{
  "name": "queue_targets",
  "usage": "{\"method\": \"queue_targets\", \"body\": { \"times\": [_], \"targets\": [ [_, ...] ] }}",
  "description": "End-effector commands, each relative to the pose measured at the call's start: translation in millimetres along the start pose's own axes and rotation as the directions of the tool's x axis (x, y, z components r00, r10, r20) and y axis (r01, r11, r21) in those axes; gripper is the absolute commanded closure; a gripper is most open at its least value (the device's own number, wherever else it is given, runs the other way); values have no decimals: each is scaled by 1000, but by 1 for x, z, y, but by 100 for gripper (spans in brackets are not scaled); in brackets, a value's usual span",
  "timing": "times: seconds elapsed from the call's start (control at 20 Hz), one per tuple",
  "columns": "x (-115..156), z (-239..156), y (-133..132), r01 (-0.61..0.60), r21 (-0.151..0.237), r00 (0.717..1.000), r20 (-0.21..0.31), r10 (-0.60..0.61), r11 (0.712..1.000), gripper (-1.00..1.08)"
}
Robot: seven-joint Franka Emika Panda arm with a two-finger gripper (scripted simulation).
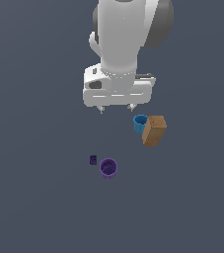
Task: Pick up a designated object from a clutter of objects.
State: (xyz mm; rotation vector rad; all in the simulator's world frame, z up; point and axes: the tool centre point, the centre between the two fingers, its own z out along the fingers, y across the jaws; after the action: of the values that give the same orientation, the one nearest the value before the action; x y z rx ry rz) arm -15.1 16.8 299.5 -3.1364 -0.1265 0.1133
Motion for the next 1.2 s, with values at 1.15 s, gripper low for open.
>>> {"method": "queue_targets", "body": {
  "times": [1.15],
  "targets": [
    [30, 30, -10, 139, 5, 988, -76, -138, 990, -20]
  ]
}}
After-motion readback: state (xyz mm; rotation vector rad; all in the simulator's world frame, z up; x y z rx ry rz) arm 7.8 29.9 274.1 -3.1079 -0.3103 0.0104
